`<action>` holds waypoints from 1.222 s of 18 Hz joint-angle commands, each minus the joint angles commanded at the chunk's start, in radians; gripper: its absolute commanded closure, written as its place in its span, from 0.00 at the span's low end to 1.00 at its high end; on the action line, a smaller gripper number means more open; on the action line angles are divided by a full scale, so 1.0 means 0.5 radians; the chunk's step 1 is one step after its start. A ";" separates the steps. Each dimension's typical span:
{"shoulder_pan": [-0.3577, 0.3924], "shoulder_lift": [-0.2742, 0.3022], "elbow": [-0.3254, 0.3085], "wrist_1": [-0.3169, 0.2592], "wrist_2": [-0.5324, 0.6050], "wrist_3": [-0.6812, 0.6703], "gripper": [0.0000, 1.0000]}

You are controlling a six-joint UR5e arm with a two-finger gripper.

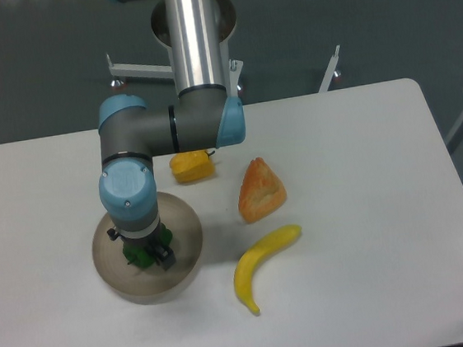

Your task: Place the green pepper on the plate

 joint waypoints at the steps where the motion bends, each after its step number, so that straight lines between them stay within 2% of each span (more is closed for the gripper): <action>1: 0.049 0.015 0.009 -0.003 0.000 0.015 0.00; 4: 0.270 0.080 0.040 0.003 -0.015 0.043 0.00; 7: 0.420 0.107 0.089 0.012 0.000 0.223 0.00; 9: 0.518 0.147 0.074 -0.003 0.000 0.334 0.00; 12: 0.626 0.178 0.003 -0.003 0.031 0.481 0.00; 15: 0.706 0.154 -0.012 -0.009 0.260 0.702 0.00; 18: 0.715 0.138 -0.012 -0.009 0.273 0.776 0.00; 20: 0.801 0.114 0.003 -0.003 0.270 0.904 0.00; 22: 0.853 0.138 -0.003 -0.009 0.249 0.969 0.00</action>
